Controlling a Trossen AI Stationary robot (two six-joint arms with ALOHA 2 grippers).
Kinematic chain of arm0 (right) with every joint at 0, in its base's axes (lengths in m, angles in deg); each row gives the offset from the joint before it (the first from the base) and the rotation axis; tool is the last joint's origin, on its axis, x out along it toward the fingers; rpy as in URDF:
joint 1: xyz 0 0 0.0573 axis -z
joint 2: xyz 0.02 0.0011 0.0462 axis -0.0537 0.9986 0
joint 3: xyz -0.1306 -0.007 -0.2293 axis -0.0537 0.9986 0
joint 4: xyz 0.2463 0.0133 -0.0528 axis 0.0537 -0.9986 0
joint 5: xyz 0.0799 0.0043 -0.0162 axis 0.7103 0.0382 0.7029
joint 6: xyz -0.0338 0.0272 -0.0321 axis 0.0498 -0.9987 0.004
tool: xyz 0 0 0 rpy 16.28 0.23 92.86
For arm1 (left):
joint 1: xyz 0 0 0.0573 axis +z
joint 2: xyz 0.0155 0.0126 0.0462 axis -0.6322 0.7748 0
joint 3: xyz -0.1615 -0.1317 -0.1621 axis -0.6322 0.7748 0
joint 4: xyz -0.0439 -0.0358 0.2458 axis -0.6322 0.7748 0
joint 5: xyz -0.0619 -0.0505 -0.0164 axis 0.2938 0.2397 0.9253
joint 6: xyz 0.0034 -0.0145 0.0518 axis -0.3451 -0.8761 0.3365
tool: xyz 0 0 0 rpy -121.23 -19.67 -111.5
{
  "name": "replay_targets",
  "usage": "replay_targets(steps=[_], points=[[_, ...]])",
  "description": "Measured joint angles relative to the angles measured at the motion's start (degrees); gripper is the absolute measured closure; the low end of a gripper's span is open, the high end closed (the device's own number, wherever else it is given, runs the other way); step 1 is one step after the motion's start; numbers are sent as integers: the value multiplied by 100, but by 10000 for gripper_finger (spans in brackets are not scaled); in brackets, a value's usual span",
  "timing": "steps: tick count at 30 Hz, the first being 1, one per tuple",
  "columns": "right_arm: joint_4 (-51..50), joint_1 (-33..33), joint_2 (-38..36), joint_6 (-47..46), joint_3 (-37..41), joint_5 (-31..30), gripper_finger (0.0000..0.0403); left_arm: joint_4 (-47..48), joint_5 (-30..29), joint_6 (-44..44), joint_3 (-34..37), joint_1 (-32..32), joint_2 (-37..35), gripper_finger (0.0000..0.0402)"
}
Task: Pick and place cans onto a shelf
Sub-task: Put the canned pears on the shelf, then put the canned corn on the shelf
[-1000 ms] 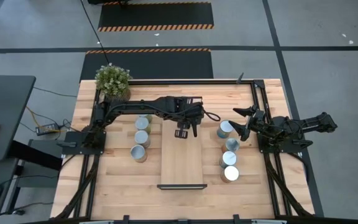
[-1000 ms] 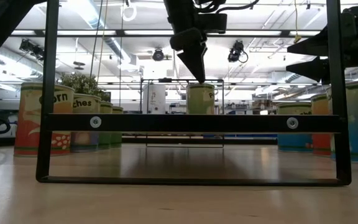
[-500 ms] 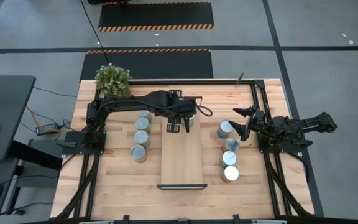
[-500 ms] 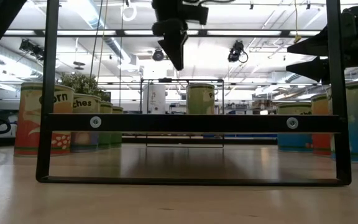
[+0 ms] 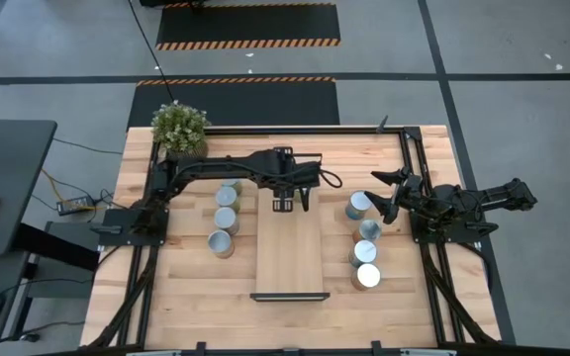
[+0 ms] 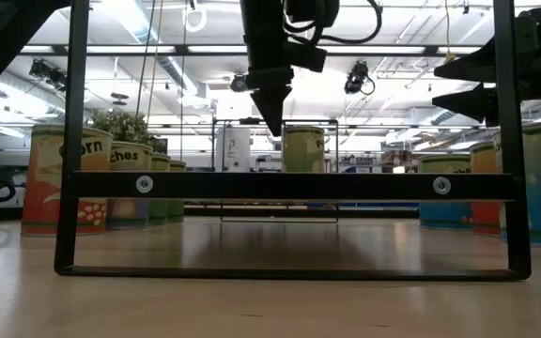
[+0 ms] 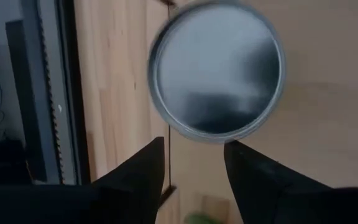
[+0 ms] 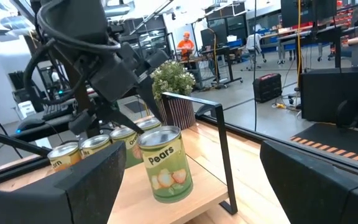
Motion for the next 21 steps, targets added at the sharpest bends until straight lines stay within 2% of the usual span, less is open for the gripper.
replay_targets(steps=[7, 14, 16, 21], points=[[75, 0, 0, 0, 1, 0, 25, -286, 0, -4, -4, -4, 43, 230], [130, 0, -4, 0, 2, 0, 25, 593, -135, -317, -3, -210, -243, 230], [129, -1, -4, 0, 2, 2, 25, 805, 66, -424, -2, -345, -380, 230], [134, -1, -2, 0, 1, 2, 25, 1374, 1272, -998, -9, -614, -695, 230]])
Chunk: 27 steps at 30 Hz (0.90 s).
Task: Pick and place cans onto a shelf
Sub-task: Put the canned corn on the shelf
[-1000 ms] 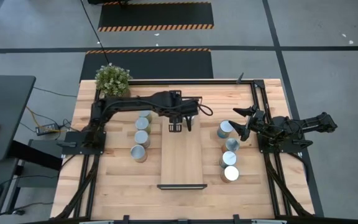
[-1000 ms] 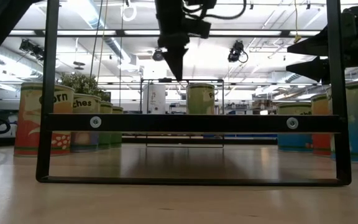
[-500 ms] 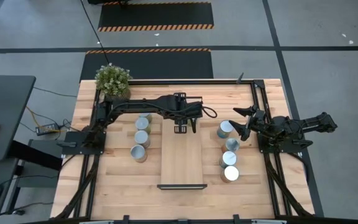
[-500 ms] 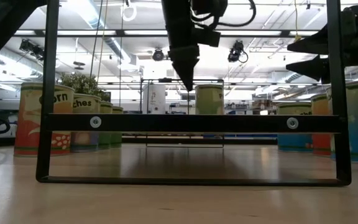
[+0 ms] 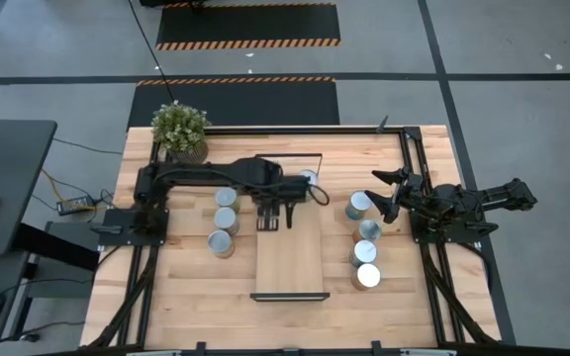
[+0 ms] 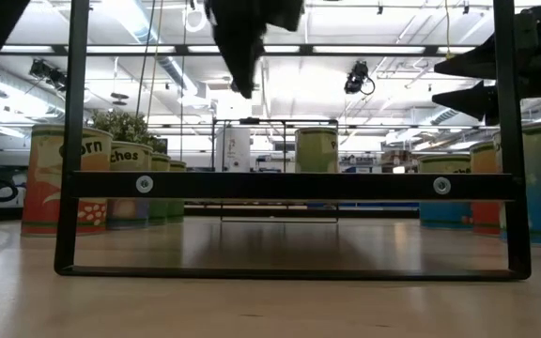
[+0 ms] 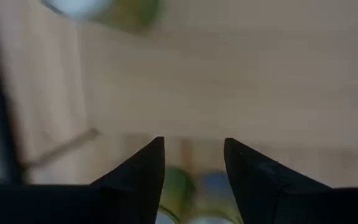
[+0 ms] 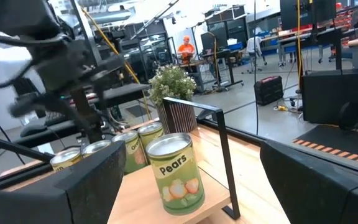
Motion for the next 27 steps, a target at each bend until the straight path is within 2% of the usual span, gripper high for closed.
replay_targets(steps=[2, 9, 23, 27], points=[[1, 2, -2, 0, 0, -2, 25, 134, 273, -222, 2, -170, -30, 230], [1, 2, -2, 0, 0, -1, 25, 259, 344, -220, 9, -1084, -112, 230], [33, 0, 0, 0, -1, 3, 25, 820, -1068, -2553, 9, -2384, -563, 230], [50, 2, -2, 0, 0, 2, 25, 812, -1205, -3221, 45, -2630, -703, 230]])
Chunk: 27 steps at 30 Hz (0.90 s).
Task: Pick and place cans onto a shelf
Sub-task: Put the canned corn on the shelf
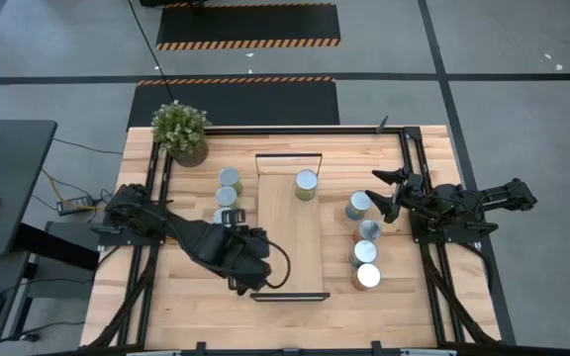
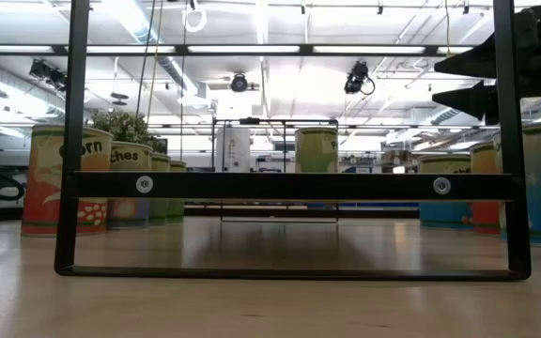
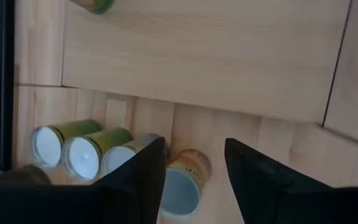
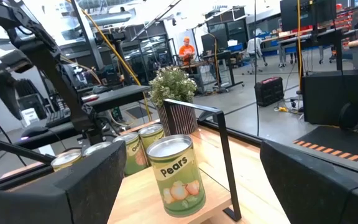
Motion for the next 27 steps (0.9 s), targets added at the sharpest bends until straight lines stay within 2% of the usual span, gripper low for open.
replay_targets(steps=[3, 6, 11, 18, 22, 27], points=[[16, -1, 0, 0, 0, -2, 25, 0, -69, -576, 388, -131, -248, 230], [73, 0, 0, 0, 0, -5, 25, -11, -36, -1311, 1216, -328, -658, 230], [93, 0, 0, 0, 0, -2, 25, -521, 364, -2541, 2645, -624, -1448, 230], [116, -2, 0, 0, 0, -4, 25, -681, 641, -4693, 4036, -924, -2055, 227], [116, 0, 0, 0, 0, -4, 25, -1106, 975, -5107, 4553, -908, -2066, 197], [116, -2, 0, 0, -2, -4, 25, -1869, 1404, -5259, 5248, -763, -2066, 123]])
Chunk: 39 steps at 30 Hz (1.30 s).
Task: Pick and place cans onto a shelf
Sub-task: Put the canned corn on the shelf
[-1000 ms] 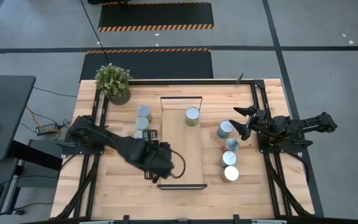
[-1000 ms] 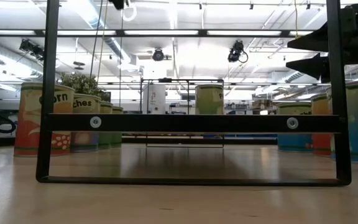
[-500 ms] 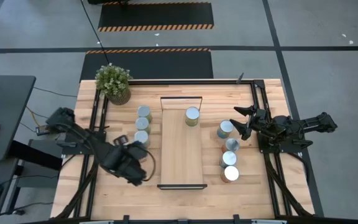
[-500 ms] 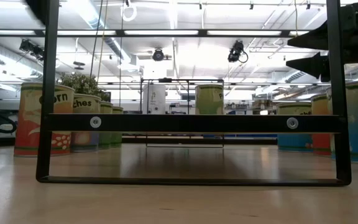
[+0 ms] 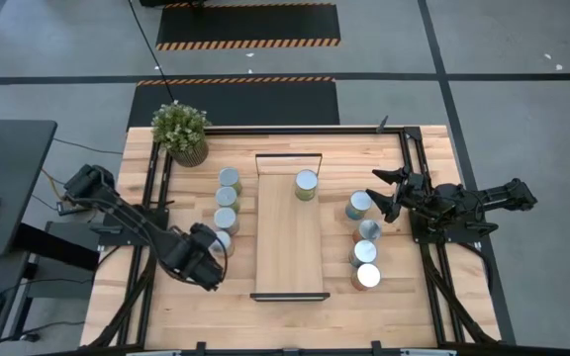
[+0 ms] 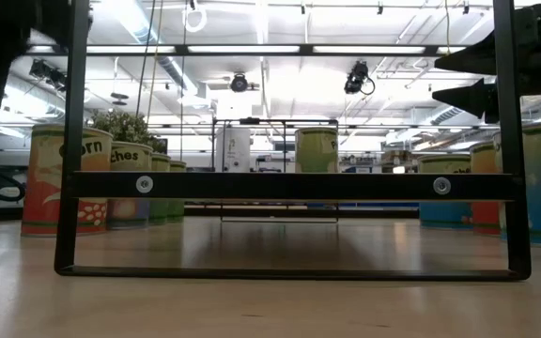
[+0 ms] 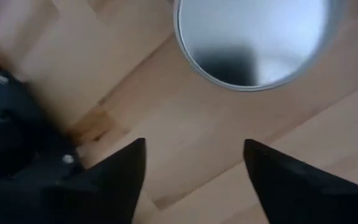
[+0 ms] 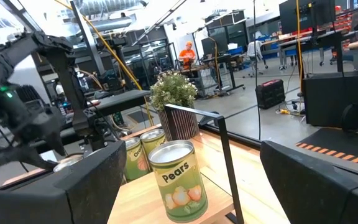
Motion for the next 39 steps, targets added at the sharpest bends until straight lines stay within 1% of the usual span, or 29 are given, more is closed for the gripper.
replay_targets(steps=[4, 6, 8, 14, 21, 27, 31, 39], points=[[0, 0, 0, 0, 2, 0, 25, -847, 227, 294, 518, 126, 1, 71], [0, 1, 0, 0, 2, 0, 25, -1136, 224, 329, 733, 226, 1, 55], [0, 1, 0, 0, 2, 0, 25, -1375, 108, 334, 883, 337, 1, 49], [0, 0, 0, 0, 2, 0, 25, -1851, -584, 338, 995, 555, 1, 47], [0, 0, 0, 0, 1, 1, 25, -2163, -889, 347, 995, 600, 1, 46], [0, 2, 0, 0, 2, 0, 25, -2506, -980, 738, 995, 600, 3, 46], [0, 1, 0, 0, 2, 0, 25, -2656, -1152, 793, 992, 600, 3, 46], [0, 0, 0, 0, 1, 0, 25, -2812, -1876, 816, 992, 515, 6, 46]])
